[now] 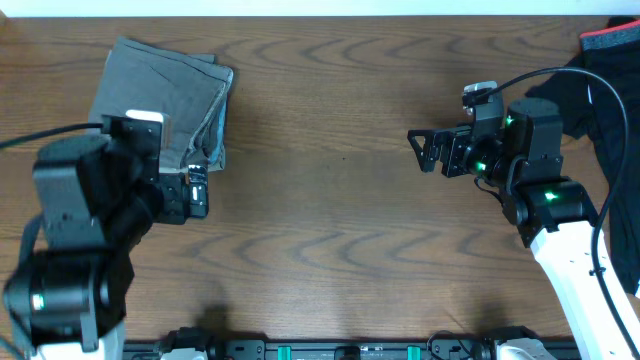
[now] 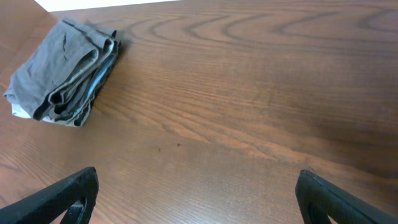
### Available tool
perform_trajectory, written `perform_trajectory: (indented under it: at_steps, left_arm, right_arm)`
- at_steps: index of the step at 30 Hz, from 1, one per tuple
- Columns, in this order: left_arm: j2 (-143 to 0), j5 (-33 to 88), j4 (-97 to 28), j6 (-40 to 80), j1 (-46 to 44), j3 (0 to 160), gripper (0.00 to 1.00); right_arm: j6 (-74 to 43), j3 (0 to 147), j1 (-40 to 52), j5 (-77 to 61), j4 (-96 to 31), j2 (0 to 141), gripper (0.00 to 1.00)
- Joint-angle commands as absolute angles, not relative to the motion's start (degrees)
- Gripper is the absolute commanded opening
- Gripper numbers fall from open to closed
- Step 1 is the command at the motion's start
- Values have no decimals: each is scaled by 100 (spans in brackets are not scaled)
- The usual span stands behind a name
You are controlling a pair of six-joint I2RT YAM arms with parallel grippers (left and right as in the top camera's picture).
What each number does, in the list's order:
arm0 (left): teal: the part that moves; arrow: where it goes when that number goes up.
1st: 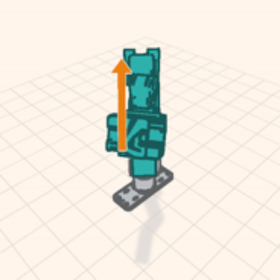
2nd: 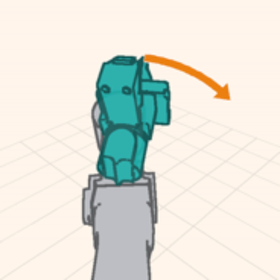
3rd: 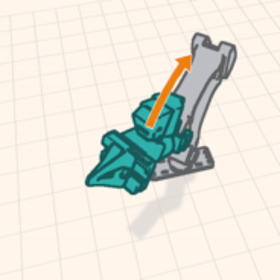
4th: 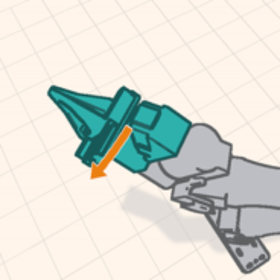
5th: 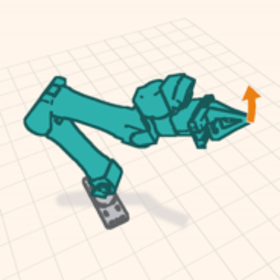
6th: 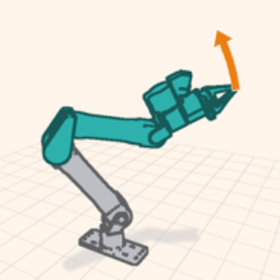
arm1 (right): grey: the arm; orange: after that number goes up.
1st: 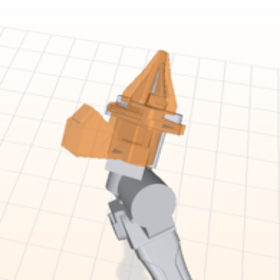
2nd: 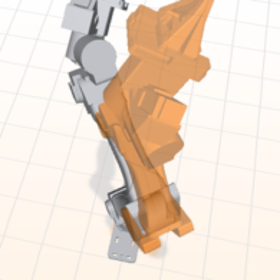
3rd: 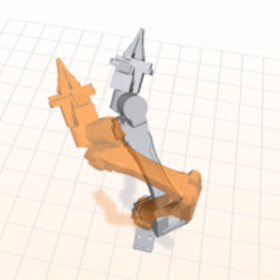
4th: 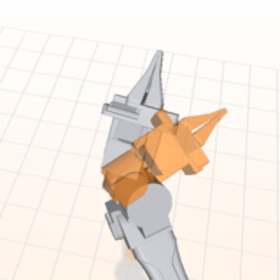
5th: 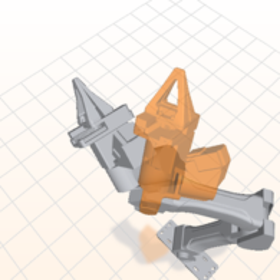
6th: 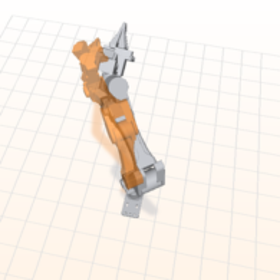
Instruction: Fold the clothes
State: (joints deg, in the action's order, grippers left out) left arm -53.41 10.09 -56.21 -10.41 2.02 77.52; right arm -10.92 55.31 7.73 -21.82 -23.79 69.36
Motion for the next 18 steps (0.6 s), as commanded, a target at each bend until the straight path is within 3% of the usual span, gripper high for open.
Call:
perform_trajectory:
  at_steps: [1,6,18]
  left_arm:
    - [-4766,980,-4755,-1068,185,7155,98]
    - [-3879,982,-3148,-1031,183,5811,98]
    - [-2086,1002,-1577,-784,178,3194,98]
  right_arm:
    - [-1066,5544,751,-2161,-2390,6956,99]
    - [-1066,5544,751,-2161,-2390,6956,99]
    - [-1066,5544,751,-2141,-2473,6956,99]
